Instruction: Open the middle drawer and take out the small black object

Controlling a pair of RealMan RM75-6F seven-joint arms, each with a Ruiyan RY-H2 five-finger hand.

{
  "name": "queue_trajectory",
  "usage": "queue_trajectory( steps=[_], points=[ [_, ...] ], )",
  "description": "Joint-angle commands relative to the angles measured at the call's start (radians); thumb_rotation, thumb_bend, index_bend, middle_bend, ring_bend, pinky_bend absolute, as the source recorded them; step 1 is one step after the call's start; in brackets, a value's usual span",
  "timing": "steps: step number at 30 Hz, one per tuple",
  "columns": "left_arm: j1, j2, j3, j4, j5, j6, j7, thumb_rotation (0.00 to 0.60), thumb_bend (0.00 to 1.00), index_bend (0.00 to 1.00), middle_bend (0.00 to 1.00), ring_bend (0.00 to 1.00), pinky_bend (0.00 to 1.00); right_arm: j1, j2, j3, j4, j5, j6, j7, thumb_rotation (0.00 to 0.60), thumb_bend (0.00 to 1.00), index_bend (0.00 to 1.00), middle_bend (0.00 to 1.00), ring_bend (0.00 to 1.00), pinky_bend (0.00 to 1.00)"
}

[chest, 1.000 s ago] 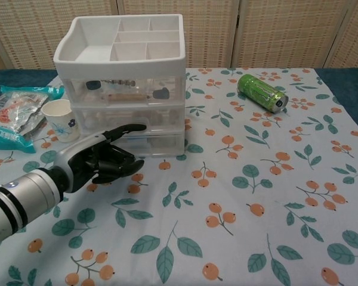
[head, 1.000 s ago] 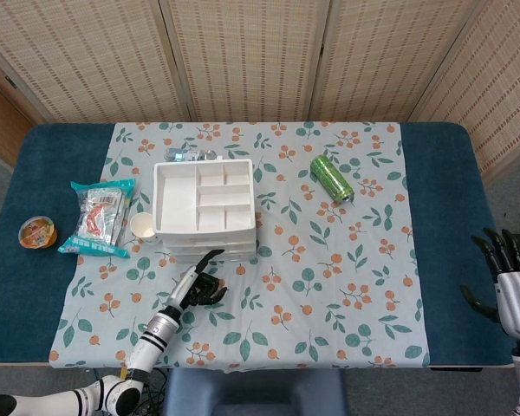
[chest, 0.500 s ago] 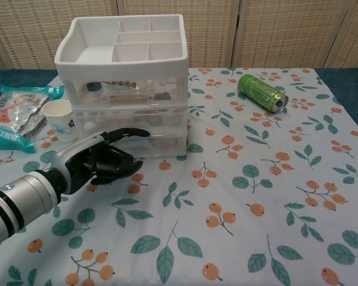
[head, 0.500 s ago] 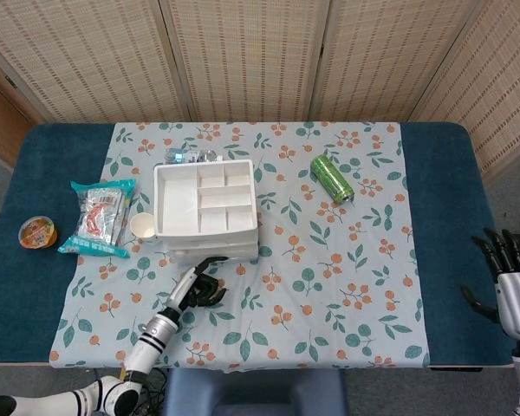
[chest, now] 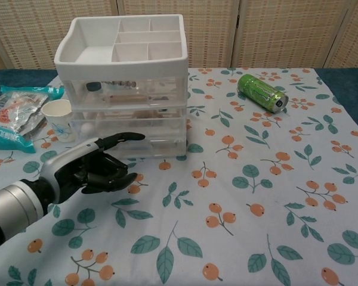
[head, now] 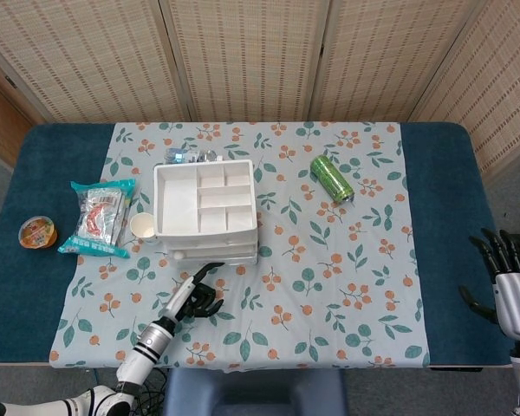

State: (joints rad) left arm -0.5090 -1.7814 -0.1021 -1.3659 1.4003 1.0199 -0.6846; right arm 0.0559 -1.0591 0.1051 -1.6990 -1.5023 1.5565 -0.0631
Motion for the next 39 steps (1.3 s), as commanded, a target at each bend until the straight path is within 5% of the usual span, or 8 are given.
queue_trajectory(
  steps=[1, 9, 16, 25, 35, 39],
  points=[
    [0.008, 0.026, 0.012, -0.033, 0.004, 0.011, 0.054, 0.600, 0.39, 0.08, 0.87, 0.94, 1.00, 0.000, -0.001, -0.001, 0.001, -0.001, -0.001, 0.001, 0.600, 0.29, 0.12, 0.08, 0.04, 0.07],
    [0.022, 0.094, 0.057, -0.082, 0.114, 0.112, 0.243, 0.600, 0.38, 0.13, 0.86, 0.93, 1.00, 0.003, 0.000, 0.001, 0.002, -0.003, -0.003, 0.001, 0.600, 0.29, 0.12, 0.08, 0.04, 0.07],
    [0.011, 0.165, 0.043, -0.131, 0.161, 0.161, 0.351, 0.600, 0.39, 0.15, 0.86, 0.93, 1.00, 0.005, -0.002, 0.002, 0.006, -0.005, -0.003, 0.005, 0.600, 0.29, 0.12, 0.08, 0.04, 0.07],
    [-0.039, 0.270, 0.028, -0.222, 0.071, 0.029, 0.463, 0.600, 0.39, 0.11, 0.85, 0.92, 1.00, 0.000, -0.006, 0.001, 0.017, -0.003, 0.003, 0.019, 0.600, 0.29, 0.12, 0.08, 0.04, 0.07],
    [-0.066, 0.273, -0.004, -0.256, -0.031, -0.016, 0.595, 0.600, 0.39, 0.07, 0.85, 0.93, 1.00, -0.005, -0.012, -0.001, 0.033, 0.000, 0.004, 0.037, 0.600, 0.29, 0.12, 0.08, 0.04, 0.07],
    [-0.079, 0.281, -0.008, -0.272, -0.066, -0.039, 0.644, 0.600, 0.39, 0.13, 0.85, 0.94, 1.00, -0.006, -0.015, -0.002, 0.039, 0.002, 0.004, 0.043, 0.600, 0.29, 0.12, 0.08, 0.04, 0.07]
  ],
)
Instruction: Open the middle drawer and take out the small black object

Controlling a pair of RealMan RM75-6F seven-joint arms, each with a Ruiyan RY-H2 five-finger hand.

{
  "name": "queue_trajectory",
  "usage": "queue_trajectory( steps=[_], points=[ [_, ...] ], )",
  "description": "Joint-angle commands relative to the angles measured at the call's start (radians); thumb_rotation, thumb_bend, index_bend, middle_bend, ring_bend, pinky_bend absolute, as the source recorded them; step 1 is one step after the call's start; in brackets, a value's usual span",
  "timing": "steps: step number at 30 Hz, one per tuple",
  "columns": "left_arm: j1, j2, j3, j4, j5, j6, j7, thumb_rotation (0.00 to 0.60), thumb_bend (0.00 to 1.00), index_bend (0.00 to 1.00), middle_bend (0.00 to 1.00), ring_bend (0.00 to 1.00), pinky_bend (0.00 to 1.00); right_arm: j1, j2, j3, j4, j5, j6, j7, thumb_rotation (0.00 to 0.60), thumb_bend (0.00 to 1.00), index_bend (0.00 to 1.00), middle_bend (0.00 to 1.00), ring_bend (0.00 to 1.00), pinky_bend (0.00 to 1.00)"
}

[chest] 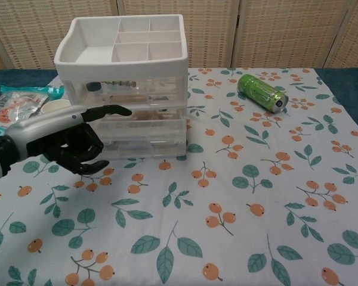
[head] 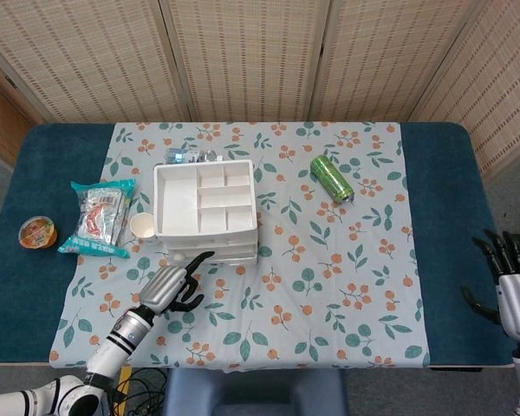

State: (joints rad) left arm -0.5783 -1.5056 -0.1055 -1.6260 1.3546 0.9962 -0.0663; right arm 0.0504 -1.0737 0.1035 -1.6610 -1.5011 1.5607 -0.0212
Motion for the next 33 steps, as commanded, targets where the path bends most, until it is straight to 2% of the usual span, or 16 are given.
queue_trajectory(
  steps=[1, 5, 9, 20, 33],
  points=[
    [-0.014, 0.008, -0.006, -0.017, -0.027, -0.020, 0.037, 0.600, 0.39, 0.15, 0.85, 0.94, 1.00, 0.000, -0.001, 0.000, 0.003, 0.001, 0.000, 0.003, 0.600, 0.29, 0.12, 0.08, 0.04, 0.07],
    [-0.021, 0.015, -0.008, -0.033, -0.032, -0.024, 0.054, 0.600, 0.38, 0.25, 0.86, 0.95, 1.00, 0.000, -0.002, 0.001, 0.009, 0.003, -0.002, 0.008, 0.600, 0.29, 0.12, 0.08, 0.04, 0.07],
    [-0.021, 0.026, 0.000, -0.050, -0.016, -0.016, 0.059, 0.600, 0.38, 0.30, 0.86, 0.95, 1.00, 0.001, -0.005, 0.002, 0.013, 0.005, -0.004, 0.012, 0.600, 0.29, 0.12, 0.08, 0.04, 0.07],
    [-0.010, 0.086, 0.038, -0.118, 0.042, 0.005, 0.064, 0.600, 0.38, 0.34, 0.86, 0.95, 1.00, 0.005, -0.007, 0.004, 0.015, 0.008, -0.012, 0.010, 0.600, 0.29, 0.12, 0.08, 0.04, 0.07],
    [-0.016, 0.180, 0.086, -0.212, 0.067, -0.036, 0.077, 0.600, 0.38, 0.34, 0.86, 0.94, 1.00, 0.006, -0.003, 0.005, 0.003, 0.006, -0.010, -0.002, 0.600, 0.29, 0.12, 0.08, 0.04, 0.07]
  ],
)
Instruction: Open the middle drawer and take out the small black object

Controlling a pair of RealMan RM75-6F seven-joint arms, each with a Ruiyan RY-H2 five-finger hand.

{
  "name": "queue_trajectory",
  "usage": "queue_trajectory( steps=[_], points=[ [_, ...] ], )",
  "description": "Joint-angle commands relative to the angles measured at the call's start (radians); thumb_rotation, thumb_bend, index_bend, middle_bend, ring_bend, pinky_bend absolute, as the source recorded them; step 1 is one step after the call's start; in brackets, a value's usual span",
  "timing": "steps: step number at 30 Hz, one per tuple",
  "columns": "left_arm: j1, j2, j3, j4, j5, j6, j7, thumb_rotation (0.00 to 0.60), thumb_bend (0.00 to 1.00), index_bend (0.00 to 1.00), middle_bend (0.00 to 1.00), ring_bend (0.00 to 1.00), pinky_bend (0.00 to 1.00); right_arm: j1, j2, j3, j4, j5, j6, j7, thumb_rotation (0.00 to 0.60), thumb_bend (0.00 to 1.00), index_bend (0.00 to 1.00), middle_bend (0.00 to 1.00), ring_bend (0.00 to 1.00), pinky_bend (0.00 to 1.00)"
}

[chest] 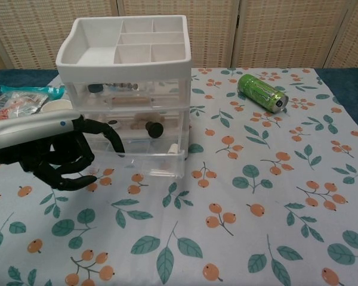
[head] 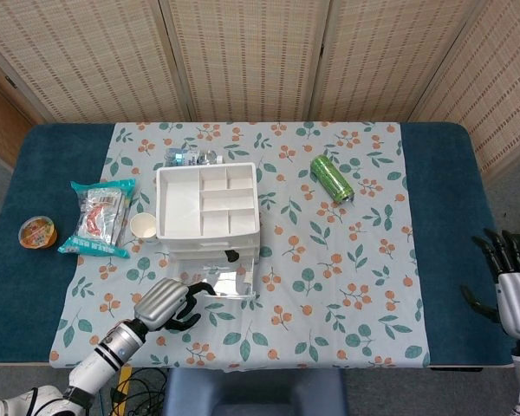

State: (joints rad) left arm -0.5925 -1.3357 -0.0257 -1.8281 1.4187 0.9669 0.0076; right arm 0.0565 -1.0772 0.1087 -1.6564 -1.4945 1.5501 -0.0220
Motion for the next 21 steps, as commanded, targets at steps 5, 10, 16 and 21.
queue_trajectory(
  steps=[5, 10, 16, 21],
  points=[
    [0.001, 0.024, 0.016, -0.024, 0.013, -0.003, 0.010, 0.600, 0.39, 0.24, 0.86, 0.94, 1.00, 0.000, 0.002, 0.000, -0.007, -0.003, 0.002, -0.006, 0.600, 0.29, 0.12, 0.08, 0.04, 0.07],
    [0.019, 0.043, 0.031, -0.051, 0.041, 0.032, 0.031, 0.600, 0.39, 0.12, 0.86, 0.94, 1.00, -0.002, 0.004, 0.000, -0.011, -0.004, 0.005, -0.009, 0.600, 0.29, 0.12, 0.08, 0.04, 0.07],
    [0.031, 0.052, 0.031, -0.067, 0.053, 0.059, 0.042, 0.600, 0.39, 0.14, 0.86, 0.94, 1.00, -0.002, 0.004, -0.001, -0.012, -0.008, 0.007, -0.008, 0.600, 0.29, 0.12, 0.08, 0.04, 0.07],
    [0.043, 0.057, 0.007, -0.059, 0.109, 0.129, 0.023, 0.600, 0.39, 0.30, 0.86, 0.94, 1.00, -0.006, 0.008, 0.000, -0.013, -0.009, 0.014, -0.007, 0.600, 0.29, 0.12, 0.08, 0.04, 0.07]
  ],
)
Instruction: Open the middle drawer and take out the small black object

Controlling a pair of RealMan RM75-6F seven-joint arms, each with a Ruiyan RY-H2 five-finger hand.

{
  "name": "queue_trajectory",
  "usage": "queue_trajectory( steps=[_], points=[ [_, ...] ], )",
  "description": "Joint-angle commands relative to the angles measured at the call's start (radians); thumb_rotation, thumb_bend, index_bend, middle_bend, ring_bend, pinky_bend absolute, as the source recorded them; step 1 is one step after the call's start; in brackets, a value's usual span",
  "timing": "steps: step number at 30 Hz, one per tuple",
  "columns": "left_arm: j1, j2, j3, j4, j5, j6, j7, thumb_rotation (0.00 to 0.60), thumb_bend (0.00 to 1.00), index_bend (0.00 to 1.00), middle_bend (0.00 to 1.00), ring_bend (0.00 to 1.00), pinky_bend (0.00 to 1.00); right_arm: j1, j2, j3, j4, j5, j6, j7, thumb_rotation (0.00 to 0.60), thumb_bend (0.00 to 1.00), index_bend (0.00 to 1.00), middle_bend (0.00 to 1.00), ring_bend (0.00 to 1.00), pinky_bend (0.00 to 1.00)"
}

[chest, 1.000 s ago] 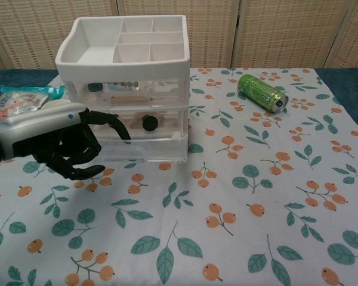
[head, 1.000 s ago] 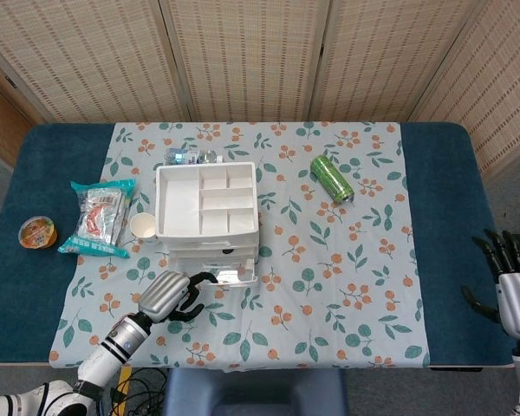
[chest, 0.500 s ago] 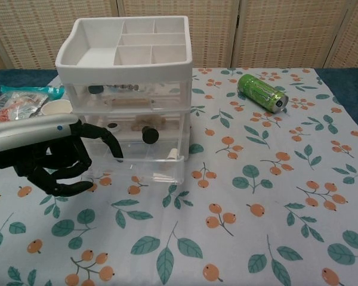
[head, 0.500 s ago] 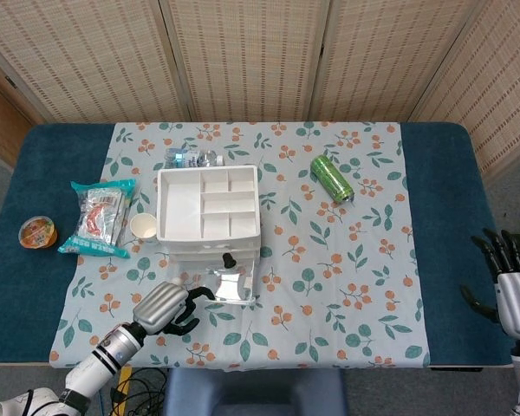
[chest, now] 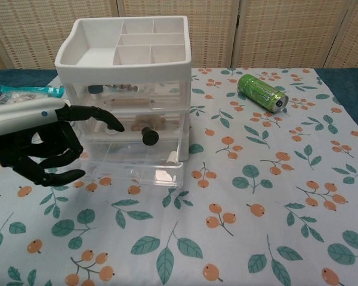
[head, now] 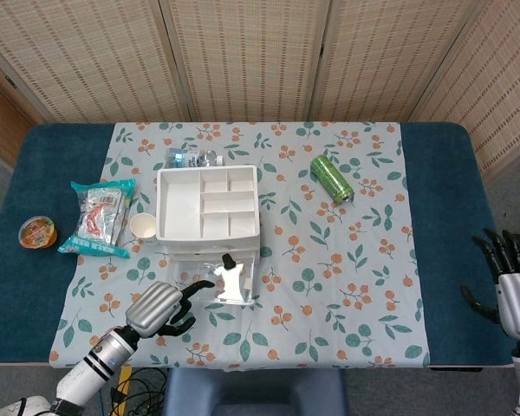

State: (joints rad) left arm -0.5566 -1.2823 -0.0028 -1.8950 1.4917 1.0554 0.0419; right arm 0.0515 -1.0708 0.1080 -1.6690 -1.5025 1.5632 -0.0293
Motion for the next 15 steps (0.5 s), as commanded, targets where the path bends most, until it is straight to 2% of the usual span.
queue_trajectory(
  steps=[1, 5, 12, 15],
  points=[
    [0.007, 0.004, -0.023, 0.017, 0.050, 0.055, -0.012, 0.600, 0.39, 0.33, 0.86, 0.94, 1.00, -0.001, 0.003, 0.000, -0.001, -0.002, 0.002, 0.001, 0.600, 0.29, 0.12, 0.08, 0.04, 0.07],
    [-0.018, 0.015, -0.054, 0.078, 0.114, 0.081, -0.024, 0.600, 0.38, 0.40, 0.86, 0.94, 1.00, 0.000, 0.006, 0.001, -0.002, -0.007, 0.004, 0.003, 0.600, 0.29, 0.12, 0.08, 0.04, 0.07],
    [-0.101, 0.001, -0.083, 0.217, 0.188, 0.044, -0.103, 0.600, 0.39, 0.44, 0.86, 0.95, 1.00, -0.001, 0.001, -0.002, 0.001, -0.010, 0.005, 0.006, 0.600, 0.29, 0.12, 0.08, 0.04, 0.07],
    [-0.131, -0.022, -0.084, 0.277, 0.205, 0.025, -0.118, 0.600, 0.39, 0.43, 0.87, 0.95, 1.00, -0.001, 0.002, -0.002, 0.000, -0.012, 0.007, 0.006, 0.600, 0.29, 0.12, 0.08, 0.04, 0.07]
  ],
)
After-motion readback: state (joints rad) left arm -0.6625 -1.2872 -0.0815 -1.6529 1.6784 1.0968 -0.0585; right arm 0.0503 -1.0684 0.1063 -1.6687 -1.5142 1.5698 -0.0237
